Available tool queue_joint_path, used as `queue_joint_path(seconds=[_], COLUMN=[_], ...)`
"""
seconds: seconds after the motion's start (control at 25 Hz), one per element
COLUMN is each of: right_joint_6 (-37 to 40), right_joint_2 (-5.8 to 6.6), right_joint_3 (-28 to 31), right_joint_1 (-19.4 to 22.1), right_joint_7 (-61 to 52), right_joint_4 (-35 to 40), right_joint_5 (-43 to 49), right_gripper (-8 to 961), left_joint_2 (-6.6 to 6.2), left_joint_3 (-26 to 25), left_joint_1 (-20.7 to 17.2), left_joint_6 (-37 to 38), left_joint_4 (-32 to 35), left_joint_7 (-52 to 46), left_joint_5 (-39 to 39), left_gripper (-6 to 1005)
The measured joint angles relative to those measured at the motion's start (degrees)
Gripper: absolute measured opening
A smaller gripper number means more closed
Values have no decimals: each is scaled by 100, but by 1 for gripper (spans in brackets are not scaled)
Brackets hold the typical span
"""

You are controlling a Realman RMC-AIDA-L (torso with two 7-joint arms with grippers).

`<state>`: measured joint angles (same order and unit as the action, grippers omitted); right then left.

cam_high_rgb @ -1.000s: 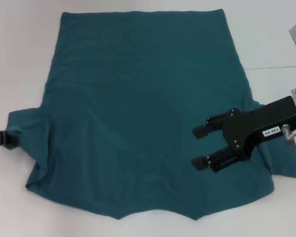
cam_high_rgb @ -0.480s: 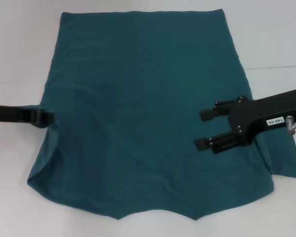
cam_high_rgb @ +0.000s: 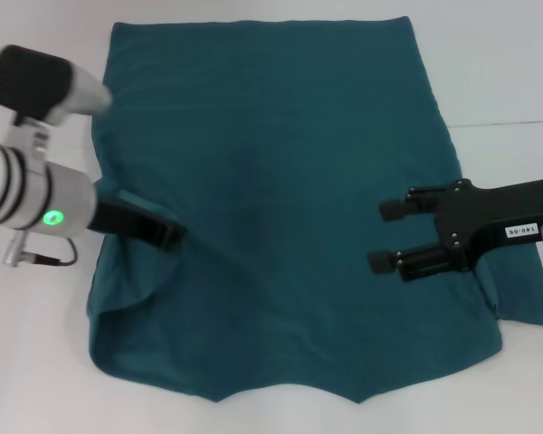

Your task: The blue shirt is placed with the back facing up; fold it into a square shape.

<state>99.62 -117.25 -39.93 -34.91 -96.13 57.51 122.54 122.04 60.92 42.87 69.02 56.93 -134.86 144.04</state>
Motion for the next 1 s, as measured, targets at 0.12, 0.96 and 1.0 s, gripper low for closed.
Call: queue_joint_path(seconds=[0.12, 0.96, 1.0], right_joint_6=[-40, -94, -93], right_joint_2=[-5, -144, -149], right_joint_3=[3, 176, 173], right_joint_1=[43, 124, 121], right_joint_7=[42, 238, 241], right_joint_4=[-6, -21, -21], right_joint_5=[-24, -38, -38], right_gripper=[913, 913, 913], left_joint_2=[150, -77, -104], left_joint_3=[235, -1176, -1199], left_joint_1=[49, -172, -164], left_joint_6=[-148, -531, -571], left_joint_4=[104, 342, 271], left_joint_7=[-42, -1337, -1396], left_joint_5=[308, 1136, 1135], left_gripper=[68, 728, 740])
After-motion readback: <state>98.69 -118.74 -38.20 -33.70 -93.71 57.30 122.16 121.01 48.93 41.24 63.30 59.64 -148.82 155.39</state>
